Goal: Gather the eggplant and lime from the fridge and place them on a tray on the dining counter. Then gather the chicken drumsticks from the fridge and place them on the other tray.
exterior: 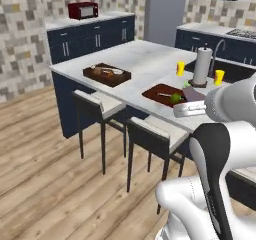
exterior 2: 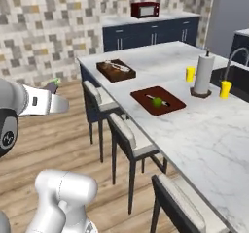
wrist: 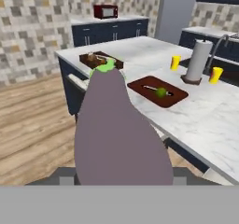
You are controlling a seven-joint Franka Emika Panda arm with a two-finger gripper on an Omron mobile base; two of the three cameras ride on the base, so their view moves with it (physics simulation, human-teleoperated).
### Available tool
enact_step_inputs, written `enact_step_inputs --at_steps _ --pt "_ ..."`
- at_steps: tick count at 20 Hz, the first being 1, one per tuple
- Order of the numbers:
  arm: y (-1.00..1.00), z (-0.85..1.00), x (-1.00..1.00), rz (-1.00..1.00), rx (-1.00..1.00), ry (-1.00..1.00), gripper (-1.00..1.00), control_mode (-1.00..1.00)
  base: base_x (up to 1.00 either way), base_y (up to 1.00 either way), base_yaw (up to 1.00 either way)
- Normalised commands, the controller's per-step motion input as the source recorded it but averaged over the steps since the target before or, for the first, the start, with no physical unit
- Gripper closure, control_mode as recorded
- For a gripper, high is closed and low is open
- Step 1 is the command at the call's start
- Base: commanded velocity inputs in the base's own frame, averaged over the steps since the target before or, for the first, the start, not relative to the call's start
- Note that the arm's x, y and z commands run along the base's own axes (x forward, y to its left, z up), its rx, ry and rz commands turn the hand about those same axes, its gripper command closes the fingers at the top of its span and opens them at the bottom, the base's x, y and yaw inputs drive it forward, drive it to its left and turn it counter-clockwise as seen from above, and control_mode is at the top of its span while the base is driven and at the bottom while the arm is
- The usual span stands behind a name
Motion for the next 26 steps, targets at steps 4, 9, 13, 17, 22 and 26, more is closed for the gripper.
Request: enact_step_inputs --at_steps 4,9,13,17,22,26 --pt "0.00 0.00 0.00 0.00 0.00 0.00 1.00 1.00 0.27 0.63 -0.54" --pt "0.00 0.00 0.00 0.00 0.00 0.00 1.00 1.00 0.03 0.72 -0.55" --pt "0.00 0.00 0.00 0.00 0.00 0.00 1.00 1.00 0.03 0.91 -0.56" --pt "0.00 0.00 0.00 0.00 0.00 0.00 1.00 1.00 0.15 0.87 -0.54" --pt "0.00 0.00 0.00 0.00 0.00 0.00 1.00 1.00 0.44 0.63 -0.51" --pt "0.00 0.00 0.00 0.00 0.00 0.00 1.00 1.00 0.51 0.66 -0.48"
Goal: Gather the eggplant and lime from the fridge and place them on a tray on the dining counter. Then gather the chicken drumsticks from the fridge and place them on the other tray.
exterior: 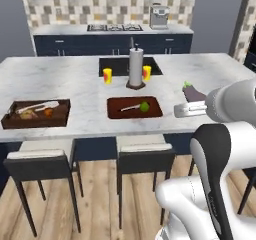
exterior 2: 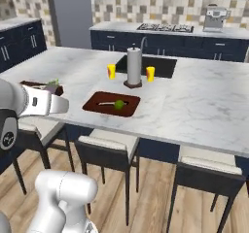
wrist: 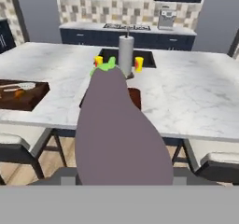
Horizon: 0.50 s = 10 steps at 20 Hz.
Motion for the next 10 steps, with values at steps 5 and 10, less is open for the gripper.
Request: enact_step_inputs --at_steps 5,10 --pt "0.00 0.00 0.00 0.00 0.00 0.00 1.00 1.00 0.57 0.46 -0.41" --pt "0.00 0.00 0.00 0.00 0.00 0.00 1.00 1.00 0.44 0.37 -0.32"
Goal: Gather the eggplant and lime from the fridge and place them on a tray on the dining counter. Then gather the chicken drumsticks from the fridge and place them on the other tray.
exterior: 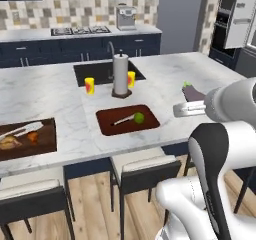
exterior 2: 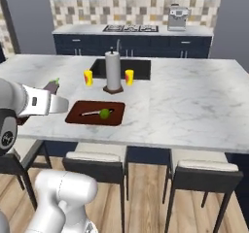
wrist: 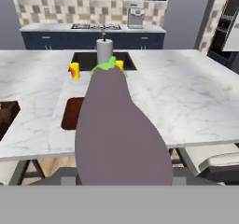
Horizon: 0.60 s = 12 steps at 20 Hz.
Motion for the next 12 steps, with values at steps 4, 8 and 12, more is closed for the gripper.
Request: enact_step_inputs --at_steps 4,8,12 --pt "0.00 0.00 0.00 0.00 0.00 0.00 1.00 1.00 0.33 0.42 -0.27" --pt "0.00 0.00 0.00 0.00 0.00 0.00 1.00 1.00 0.28 0.51 -0.22" --pt "0.10 -0.06 0.09 -0.02 0.00 0.04 1.00 -1.00 0.27 0.34 -0.09"
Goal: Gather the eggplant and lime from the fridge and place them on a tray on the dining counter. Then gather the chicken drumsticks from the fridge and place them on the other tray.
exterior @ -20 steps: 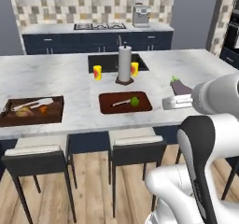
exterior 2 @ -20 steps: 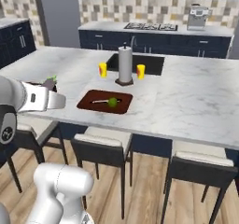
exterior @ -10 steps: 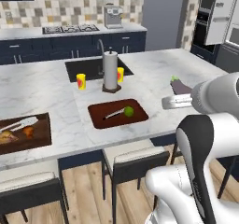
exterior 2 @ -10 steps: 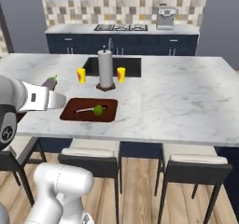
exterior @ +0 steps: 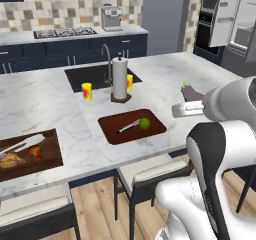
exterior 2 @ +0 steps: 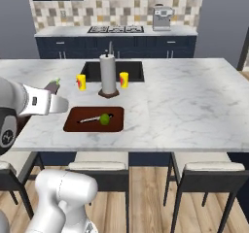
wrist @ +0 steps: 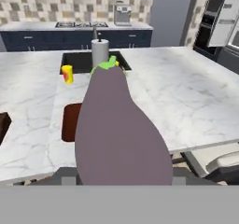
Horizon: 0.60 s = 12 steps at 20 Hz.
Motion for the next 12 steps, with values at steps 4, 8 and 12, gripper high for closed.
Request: enact_step_inputs --at_steps 4,8,12 --pt "0.30 -0.30 0.38 -0.06 0.00 0.24 1.00 -1.00 0.00 0.00 0.00" --pt "0.18 -0.33 0.49 -0.03 0.00 0.23 1.00 -1.00 0.00 0.00 0.00" --pt "0.04 -0.23 0.71 -0.01 0.02 0.09 1.00 -1.00 0.00 0.00 0.00"
